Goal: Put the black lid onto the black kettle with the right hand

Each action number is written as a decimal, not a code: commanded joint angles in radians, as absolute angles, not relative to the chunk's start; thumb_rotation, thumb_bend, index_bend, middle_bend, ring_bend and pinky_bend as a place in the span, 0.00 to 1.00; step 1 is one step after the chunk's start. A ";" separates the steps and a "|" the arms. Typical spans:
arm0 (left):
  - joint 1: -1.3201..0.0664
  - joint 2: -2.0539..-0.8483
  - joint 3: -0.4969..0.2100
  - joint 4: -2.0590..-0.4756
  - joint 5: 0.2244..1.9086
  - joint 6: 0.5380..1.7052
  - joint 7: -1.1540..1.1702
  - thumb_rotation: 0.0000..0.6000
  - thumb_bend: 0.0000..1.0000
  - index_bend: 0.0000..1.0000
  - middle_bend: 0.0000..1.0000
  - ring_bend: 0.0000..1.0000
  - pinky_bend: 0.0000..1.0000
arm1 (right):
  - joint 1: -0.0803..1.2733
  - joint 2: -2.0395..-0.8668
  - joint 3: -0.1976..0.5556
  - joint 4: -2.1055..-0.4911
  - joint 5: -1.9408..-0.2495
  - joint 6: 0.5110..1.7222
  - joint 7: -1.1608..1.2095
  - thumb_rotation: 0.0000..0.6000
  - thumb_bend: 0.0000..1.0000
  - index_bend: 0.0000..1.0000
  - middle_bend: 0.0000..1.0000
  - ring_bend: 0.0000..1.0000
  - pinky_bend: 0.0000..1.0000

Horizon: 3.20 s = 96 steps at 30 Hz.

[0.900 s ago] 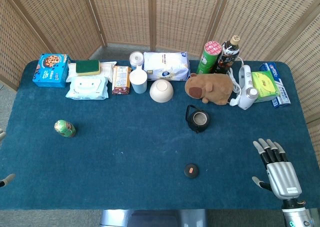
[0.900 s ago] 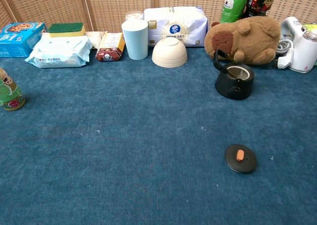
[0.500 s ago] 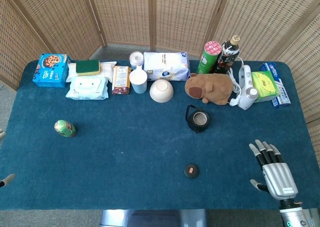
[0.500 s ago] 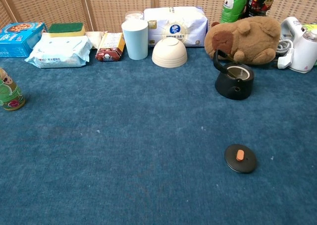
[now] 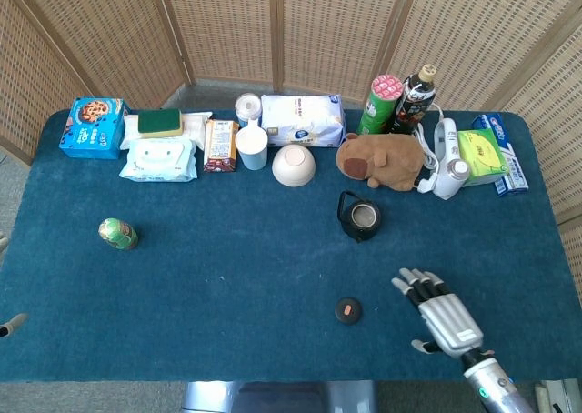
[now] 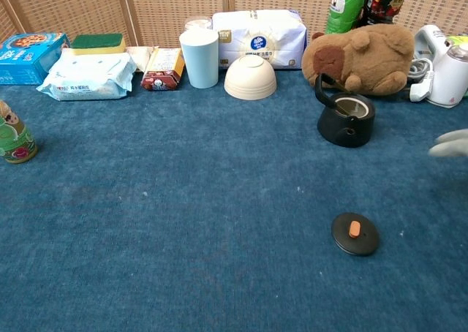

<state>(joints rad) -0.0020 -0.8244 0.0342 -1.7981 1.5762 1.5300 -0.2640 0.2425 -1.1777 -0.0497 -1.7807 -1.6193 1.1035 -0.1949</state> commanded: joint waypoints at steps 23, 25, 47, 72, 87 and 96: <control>-0.013 -0.827 0.030 -1.812 1.557 1.502 -0.239 1.00 0.12 0.00 0.00 0.00 0.04 | 0.448 -1.324 -0.012 -1.747 -1.532 0.886 -0.175 1.00 0.09 0.18 0.02 0.00 0.00; -0.013 -0.827 0.030 -1.812 1.556 1.502 -0.239 1.00 0.12 0.00 0.00 0.00 0.04 | 0.457 -1.335 -0.007 -1.741 -1.515 0.877 -0.182 1.00 0.10 0.18 0.02 0.00 0.00; -0.011 -0.823 0.031 -1.810 1.564 1.506 -0.255 1.00 0.12 0.00 0.00 0.00 0.04 | 0.502 -1.406 -0.011 -1.663 -1.447 0.877 -0.233 1.00 0.19 0.18 0.03 0.00 0.00; -0.013 -0.824 0.031 -1.813 1.561 1.500 -0.249 1.00 0.12 0.00 0.00 0.00 0.04 | 0.515 -1.431 -0.024 -1.622 -1.430 0.899 -0.226 1.00 0.24 0.25 0.04 0.01 0.00; -0.013 -0.825 0.032 -1.815 1.562 1.499 -0.243 1.00 0.12 0.00 0.00 0.00 0.04 | 0.518 -1.445 -0.028 -1.611 -1.420 0.913 -0.232 1.00 0.28 0.34 0.05 0.01 0.00; -0.013 -0.826 0.033 -1.816 1.564 1.498 -0.238 1.00 0.12 0.00 0.00 0.00 0.04 | 0.515 -1.436 -0.034 -1.625 -1.431 0.930 -0.229 1.00 0.29 0.36 0.05 0.01 0.00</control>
